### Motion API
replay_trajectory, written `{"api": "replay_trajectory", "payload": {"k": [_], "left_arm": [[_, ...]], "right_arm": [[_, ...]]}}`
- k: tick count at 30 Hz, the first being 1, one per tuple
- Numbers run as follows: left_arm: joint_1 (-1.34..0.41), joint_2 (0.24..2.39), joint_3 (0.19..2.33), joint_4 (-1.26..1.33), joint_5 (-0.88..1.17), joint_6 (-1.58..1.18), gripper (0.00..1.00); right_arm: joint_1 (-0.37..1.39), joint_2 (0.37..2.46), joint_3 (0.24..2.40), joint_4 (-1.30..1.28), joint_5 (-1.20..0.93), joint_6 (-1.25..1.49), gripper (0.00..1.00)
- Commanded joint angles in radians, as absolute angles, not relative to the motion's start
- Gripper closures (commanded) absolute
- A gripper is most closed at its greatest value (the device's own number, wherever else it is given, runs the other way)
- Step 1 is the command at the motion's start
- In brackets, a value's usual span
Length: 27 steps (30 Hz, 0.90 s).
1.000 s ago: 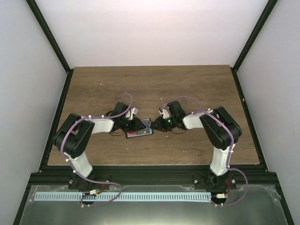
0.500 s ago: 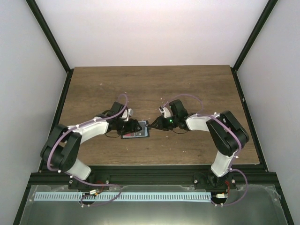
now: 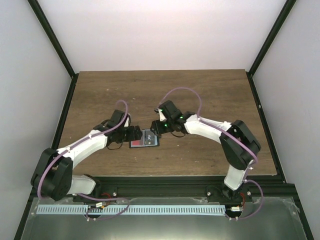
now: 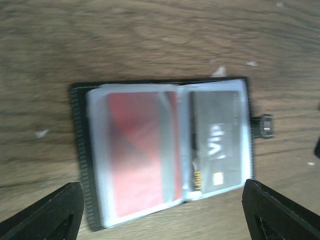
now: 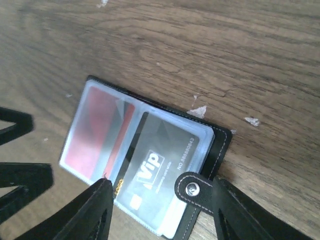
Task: Put the credit cards into the card holder
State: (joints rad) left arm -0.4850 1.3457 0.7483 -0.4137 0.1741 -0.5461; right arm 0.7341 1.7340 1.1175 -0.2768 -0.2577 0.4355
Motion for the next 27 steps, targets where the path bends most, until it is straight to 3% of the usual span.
{"api": "replay_trajectory", "payload": {"k": [1,11,17,20,27], "left_arm": [[-0.449,1.298,0.684,-0.41,0.062,-0.565,0.11],[-0.389,1.303,0.603,-0.318,0.117,-0.544,0.1],[-0.382,1.35,0.594,-0.262,0.178,-0.524,0.13],[-0.376,1.379,0.583,-0.22,0.226,-0.512,0.16],[-0.371,1.453,0.58,-0.17,0.269,-0.5,0.18]], "right_arm": [[0.811,1.827,1.234,-0.488,0.025,0.422,0.42],[0.903,1.962,1.384,-0.63,0.233,0.463,0.44],[0.908,1.974,1.378,-0.623,0.248,0.479,0.74],[0.908,1.969,1.355,-0.608,0.232,0.484,0.85],[0.908,1.973,1.289,-0.541,0.164,0.49,0.96]]}}
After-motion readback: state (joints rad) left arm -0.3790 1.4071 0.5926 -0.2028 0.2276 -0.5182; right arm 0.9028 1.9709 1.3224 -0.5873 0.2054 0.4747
